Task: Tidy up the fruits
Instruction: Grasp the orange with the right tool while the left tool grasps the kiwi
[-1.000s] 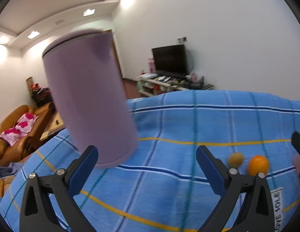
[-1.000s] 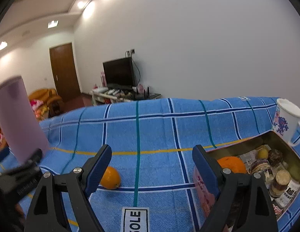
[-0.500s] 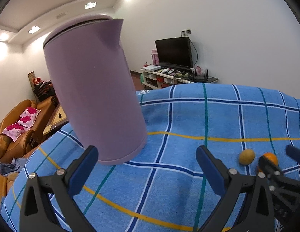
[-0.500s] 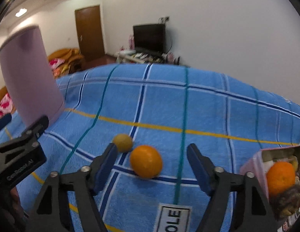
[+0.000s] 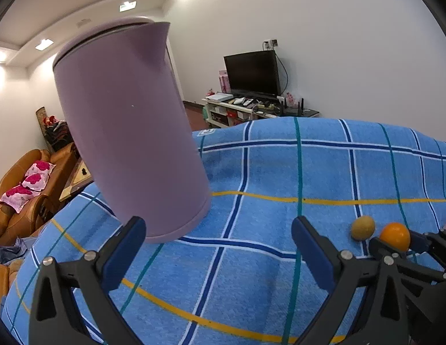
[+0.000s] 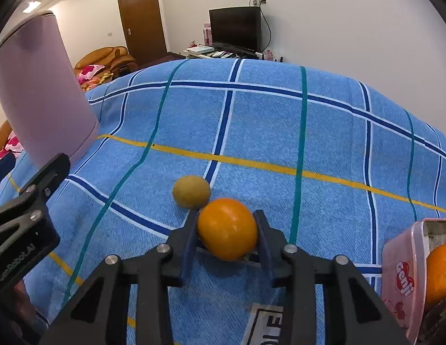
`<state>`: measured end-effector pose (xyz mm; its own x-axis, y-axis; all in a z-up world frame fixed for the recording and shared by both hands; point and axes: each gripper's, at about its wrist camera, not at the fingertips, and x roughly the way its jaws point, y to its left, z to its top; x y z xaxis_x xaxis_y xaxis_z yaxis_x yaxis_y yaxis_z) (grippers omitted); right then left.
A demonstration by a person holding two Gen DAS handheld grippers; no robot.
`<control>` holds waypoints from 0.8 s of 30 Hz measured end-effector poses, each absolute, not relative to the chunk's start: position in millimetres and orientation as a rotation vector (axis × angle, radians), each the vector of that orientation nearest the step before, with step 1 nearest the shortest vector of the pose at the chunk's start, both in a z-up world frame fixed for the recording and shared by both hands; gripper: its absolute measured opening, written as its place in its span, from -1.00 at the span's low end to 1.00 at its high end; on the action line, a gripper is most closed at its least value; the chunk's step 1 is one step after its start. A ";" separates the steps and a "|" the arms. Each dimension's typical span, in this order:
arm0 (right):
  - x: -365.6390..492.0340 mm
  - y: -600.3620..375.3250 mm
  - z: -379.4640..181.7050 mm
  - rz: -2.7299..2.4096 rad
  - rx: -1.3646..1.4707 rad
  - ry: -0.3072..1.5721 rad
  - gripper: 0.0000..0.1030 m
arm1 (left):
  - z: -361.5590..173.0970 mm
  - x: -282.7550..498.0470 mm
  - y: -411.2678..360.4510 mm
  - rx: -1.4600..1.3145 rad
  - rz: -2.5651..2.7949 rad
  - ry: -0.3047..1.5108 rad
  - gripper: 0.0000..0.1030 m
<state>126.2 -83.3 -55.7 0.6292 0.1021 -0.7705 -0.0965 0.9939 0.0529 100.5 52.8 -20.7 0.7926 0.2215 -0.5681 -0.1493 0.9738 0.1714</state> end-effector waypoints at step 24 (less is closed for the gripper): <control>26.7 -129.7 -4.6 -0.047 -0.016 0.491 -0.23 | -25.7 115.5 -14.2 0.026 -0.272 0.781 0.31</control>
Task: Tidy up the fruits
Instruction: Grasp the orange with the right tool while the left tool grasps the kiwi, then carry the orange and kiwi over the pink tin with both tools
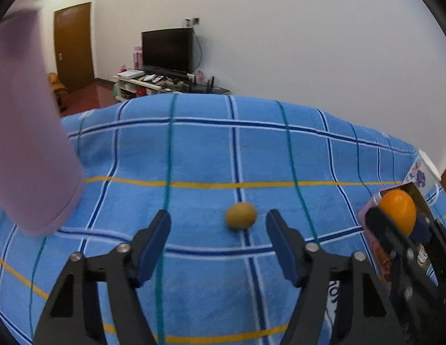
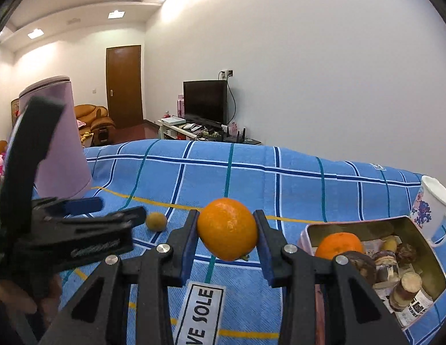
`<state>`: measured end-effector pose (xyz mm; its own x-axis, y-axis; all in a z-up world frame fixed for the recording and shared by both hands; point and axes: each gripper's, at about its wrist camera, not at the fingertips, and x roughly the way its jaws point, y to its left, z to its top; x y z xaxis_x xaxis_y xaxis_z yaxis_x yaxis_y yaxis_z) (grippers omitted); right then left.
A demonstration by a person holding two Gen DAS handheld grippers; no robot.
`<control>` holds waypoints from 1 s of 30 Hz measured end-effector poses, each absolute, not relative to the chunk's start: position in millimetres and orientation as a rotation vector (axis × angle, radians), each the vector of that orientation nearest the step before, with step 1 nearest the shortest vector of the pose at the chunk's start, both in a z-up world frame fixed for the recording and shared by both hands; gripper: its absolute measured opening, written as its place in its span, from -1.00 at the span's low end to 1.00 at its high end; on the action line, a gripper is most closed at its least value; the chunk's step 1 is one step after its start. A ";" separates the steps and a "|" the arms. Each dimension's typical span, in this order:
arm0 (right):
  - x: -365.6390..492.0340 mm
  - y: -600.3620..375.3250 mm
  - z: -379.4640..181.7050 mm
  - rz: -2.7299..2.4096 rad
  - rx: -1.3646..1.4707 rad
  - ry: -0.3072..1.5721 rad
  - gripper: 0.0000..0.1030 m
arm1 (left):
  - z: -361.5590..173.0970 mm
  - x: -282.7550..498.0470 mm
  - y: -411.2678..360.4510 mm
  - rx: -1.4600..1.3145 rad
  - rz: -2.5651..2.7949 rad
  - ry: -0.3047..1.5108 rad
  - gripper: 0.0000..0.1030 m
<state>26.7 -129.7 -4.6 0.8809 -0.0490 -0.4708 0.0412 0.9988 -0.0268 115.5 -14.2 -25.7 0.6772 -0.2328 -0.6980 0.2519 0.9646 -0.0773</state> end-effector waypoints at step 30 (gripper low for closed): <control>21.7 -124.0 -3.0 -0.042 -0.041 0.470 -0.23 | -16.4 85.9 -6.7 -0.012 -0.099 0.660 -0.40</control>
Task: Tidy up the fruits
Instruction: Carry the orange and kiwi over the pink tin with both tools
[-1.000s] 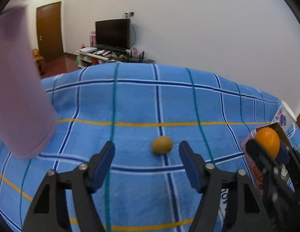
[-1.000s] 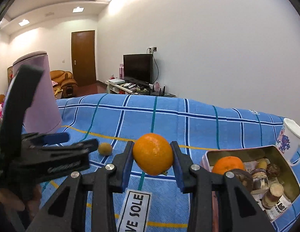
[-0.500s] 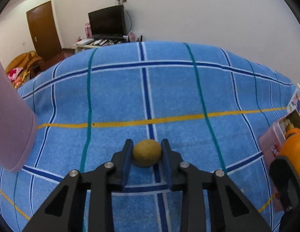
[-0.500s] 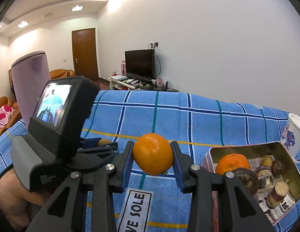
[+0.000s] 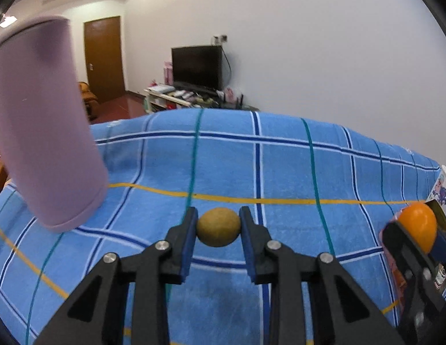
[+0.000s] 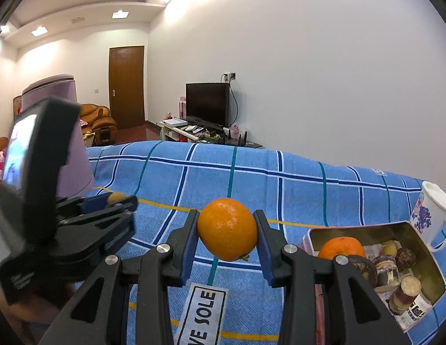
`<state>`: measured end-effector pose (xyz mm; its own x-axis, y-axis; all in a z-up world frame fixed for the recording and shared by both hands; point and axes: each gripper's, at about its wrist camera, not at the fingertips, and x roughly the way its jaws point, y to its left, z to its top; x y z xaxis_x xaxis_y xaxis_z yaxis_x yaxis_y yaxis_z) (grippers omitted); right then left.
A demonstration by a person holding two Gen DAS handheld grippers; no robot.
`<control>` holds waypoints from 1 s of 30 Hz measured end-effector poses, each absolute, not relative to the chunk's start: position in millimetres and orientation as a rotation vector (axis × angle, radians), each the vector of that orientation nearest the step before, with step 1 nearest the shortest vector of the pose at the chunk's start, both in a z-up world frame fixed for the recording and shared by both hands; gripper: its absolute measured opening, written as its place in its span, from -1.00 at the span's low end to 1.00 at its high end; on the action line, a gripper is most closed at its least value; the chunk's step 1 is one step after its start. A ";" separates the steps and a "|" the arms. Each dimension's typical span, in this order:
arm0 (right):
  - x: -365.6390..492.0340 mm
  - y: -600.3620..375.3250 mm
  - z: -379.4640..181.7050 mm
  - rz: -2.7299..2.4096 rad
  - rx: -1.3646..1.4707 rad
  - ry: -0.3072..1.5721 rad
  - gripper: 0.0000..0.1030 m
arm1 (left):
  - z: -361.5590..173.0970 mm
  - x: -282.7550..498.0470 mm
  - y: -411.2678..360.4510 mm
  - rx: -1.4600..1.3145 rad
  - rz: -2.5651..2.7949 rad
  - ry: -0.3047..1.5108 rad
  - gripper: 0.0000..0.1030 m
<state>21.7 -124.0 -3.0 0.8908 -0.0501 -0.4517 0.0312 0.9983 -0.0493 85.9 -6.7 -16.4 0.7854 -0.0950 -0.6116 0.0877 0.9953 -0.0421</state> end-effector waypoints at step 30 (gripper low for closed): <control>-12.6 -126.5 -0.5 -0.057 -0.078 0.426 -0.23 | -9.6 10.2 -13.4 -0.001 -0.056 0.514 -0.40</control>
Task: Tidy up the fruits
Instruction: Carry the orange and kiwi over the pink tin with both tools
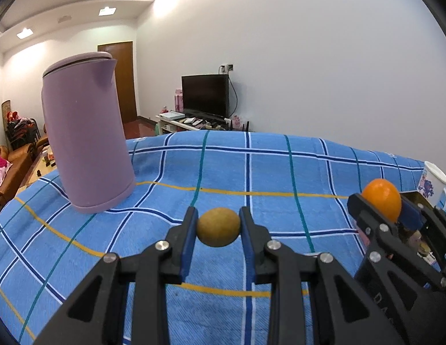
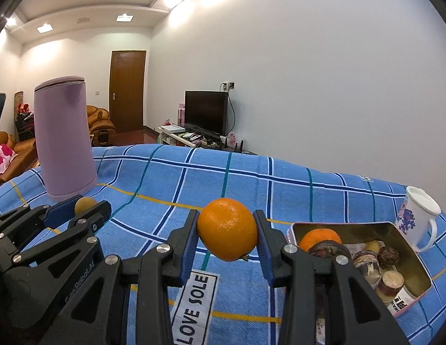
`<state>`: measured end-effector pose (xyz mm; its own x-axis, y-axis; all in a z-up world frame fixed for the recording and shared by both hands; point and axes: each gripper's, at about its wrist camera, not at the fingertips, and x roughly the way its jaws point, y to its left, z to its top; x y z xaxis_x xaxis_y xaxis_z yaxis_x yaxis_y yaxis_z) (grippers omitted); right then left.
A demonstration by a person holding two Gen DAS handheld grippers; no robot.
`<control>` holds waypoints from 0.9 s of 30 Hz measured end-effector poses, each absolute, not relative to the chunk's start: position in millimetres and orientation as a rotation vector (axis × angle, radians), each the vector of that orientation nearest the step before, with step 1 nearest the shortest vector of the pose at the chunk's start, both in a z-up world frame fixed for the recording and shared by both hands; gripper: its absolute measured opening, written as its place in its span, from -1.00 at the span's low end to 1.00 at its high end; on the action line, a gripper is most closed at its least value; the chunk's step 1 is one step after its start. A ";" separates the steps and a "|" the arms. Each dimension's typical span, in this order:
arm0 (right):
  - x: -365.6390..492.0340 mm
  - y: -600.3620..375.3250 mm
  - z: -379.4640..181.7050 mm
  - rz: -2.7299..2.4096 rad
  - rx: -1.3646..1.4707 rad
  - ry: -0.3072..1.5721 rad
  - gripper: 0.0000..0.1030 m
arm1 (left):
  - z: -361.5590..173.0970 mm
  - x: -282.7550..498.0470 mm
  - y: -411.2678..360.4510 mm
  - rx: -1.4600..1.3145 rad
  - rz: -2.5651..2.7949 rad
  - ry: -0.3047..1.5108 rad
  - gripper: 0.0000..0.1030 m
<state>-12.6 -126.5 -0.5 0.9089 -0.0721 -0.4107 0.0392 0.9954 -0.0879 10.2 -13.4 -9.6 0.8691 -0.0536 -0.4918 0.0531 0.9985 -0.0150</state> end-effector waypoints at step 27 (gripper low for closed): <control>-42.9 -167.8 2.9 -0.091 -0.100 0.403 -0.23 | -5.9 -17.4 -58.8 0.044 -0.120 0.497 -0.40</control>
<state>-42.9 -167.8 2.9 0.9159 -0.1076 -0.3866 0.0680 0.9911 -0.1147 -17.4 -58.8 -5.9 0.8721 -0.1041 -0.4781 0.1254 0.9920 0.0127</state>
